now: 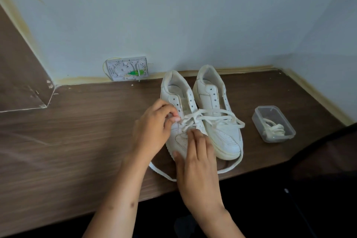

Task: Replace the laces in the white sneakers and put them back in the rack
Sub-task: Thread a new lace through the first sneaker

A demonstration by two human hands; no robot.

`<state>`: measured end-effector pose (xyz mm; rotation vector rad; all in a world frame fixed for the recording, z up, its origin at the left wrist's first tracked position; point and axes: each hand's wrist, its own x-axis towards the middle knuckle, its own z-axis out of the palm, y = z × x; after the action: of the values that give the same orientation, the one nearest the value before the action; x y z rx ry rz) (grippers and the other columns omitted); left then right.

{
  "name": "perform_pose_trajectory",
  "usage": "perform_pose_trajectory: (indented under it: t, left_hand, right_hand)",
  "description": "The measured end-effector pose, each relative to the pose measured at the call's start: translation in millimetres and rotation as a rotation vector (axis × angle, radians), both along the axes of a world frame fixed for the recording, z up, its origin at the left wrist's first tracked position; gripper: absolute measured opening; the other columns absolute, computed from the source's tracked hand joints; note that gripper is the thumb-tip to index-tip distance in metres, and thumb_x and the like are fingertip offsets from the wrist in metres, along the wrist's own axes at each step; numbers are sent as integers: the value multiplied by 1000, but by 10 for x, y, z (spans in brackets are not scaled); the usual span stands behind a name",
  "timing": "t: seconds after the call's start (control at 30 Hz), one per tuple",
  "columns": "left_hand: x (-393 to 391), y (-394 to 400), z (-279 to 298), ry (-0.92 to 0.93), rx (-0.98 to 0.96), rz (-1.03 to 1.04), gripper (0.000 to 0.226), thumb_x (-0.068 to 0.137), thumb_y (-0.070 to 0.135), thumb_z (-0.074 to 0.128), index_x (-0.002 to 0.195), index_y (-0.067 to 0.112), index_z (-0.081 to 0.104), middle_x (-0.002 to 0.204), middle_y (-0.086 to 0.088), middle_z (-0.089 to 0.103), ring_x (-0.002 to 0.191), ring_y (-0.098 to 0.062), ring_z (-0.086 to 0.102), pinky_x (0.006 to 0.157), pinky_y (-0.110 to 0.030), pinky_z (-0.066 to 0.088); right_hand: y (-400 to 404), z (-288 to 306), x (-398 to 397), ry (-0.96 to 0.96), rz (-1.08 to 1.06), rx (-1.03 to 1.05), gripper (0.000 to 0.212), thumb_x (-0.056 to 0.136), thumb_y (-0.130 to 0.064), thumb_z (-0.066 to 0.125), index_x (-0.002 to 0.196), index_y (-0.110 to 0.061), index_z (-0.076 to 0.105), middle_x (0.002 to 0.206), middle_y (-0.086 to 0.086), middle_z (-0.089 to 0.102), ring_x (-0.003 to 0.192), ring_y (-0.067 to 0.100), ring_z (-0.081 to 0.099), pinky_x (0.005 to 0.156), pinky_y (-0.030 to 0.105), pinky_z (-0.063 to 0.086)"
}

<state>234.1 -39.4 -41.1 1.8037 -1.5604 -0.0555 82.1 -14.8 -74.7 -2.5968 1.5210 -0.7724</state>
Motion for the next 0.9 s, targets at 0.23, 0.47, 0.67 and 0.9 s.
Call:
perform_pose_trajectory:
  t: [0.23,0.47,0.67,0.9]
  left_hand:
    - [324,65,44,175,-99,429,18,94,0,43,102,12,53,106,1,51,81,-22,53,49,-29,26]
    - [354,79,-30,220,-142,285,17,92,28,63,104,16,61,111,0,52,88,-24,60,75,-41,49]
    - [61,-10,61,-15,-55,-86,21,80,52,64,80,31,69,76,23,59,74,-2,57,78,-40,51]
    - [326,-7,-9,252,-333,342,3,89,20,67,86,19,68,80,11,60,71,-19,61,71,-43,52]
  right_hand:
    - [2,-80,4,91,-21,-47,62,95,-33,50,147,-2,36,153,15,36,144,30,28,114,40,25]
    - [-1,-41,27,-14,-83,36,67,95,-41,44,146,1,29,154,16,30,141,27,34,113,36,36]
    - [-2,-44,48,91,-109,40,71,96,-42,37,151,0,22,160,17,23,147,28,25,119,35,19]
    - [2,-36,49,119,-119,10,73,92,-42,37,148,4,29,156,21,28,143,32,32,116,39,18]
